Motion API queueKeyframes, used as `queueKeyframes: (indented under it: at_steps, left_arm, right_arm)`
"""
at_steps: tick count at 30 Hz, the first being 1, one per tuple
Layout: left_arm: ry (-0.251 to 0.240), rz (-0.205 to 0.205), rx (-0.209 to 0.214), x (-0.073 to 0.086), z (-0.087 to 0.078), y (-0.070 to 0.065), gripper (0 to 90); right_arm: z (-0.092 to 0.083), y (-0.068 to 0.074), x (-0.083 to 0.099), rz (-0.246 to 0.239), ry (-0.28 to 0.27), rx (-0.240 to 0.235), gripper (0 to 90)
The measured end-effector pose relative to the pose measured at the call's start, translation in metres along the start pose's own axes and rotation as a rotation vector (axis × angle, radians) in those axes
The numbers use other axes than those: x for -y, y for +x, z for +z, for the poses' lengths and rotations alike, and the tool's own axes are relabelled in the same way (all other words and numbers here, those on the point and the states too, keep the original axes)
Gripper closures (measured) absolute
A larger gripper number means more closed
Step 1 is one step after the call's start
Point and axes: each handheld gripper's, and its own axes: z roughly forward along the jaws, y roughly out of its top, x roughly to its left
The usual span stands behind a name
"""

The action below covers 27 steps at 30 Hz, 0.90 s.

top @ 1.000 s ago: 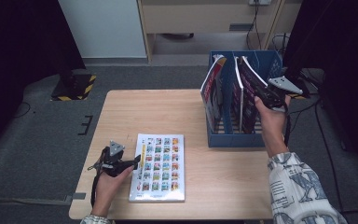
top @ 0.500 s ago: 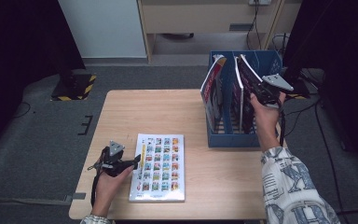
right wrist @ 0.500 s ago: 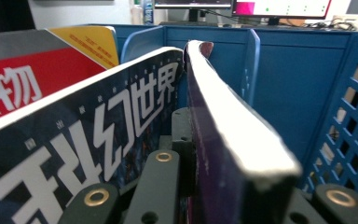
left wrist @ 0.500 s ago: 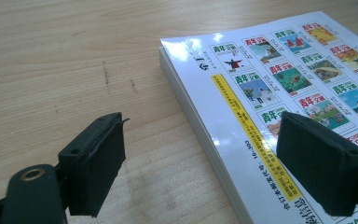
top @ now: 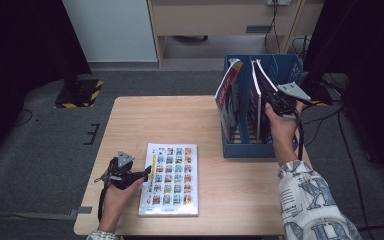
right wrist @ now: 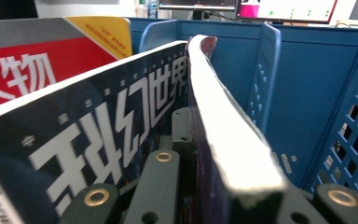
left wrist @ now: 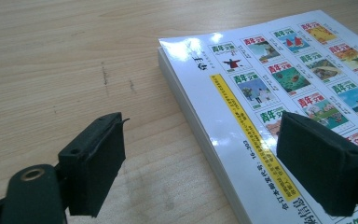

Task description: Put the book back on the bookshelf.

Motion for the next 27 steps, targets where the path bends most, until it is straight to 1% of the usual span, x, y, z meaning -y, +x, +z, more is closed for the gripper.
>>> queueKeyframes:
  at_steps: [4, 7, 11, 14, 20, 22, 24, 27]
  left_arm:
    - [0.003, 0.004, -0.001, 0.0, 0.0, 0.0, 15.1]
    - [0.003, 0.006, -0.001, 0.0, 0.0, -0.001, 15.1]
    - [0.001, 0.004, -0.002, 0.0, 0.0, 0.0, 15.1]
    - [-0.001, 0.001, -0.002, 0.0, 0.0, 0.0, 15.1]
    - [-0.002, 0.0, -0.003, 0.0, -0.001, 0.0, 15.1]
    - [-0.002, 0.0, -0.004, -0.001, -0.001, 0.0, 15.1]
    - [-0.002, 0.0, -0.004, -0.001, -0.001, 0.0, 15.1]
    - [-0.003, 0.0, -0.004, -0.001, -0.001, 0.0, 15.1]
  right_arm:
    - [-0.001, 0.004, 0.0, -0.007, 0.008, -0.011, 83.5]
    - [-0.002, 0.007, 0.002, -0.012, 0.004, -0.016, 83.2]
    - [-0.002, 0.009, 0.001, 0.0, 0.007, -0.023, 82.3]
    - [-0.002, 0.01, 0.001, -0.005, 0.011, -0.033, 80.9]
    - [-0.006, 0.011, 0.001, 0.012, 0.013, -0.045, 74.1]
    - [-0.008, 0.012, 0.001, 0.005, 0.013, -0.052, 71.8]
    - [-0.011, 0.013, 0.001, -0.011, 0.012, -0.048, 70.1]
    - [-0.013, 0.013, 0.001, -0.009, 0.012, -0.05, 67.9]
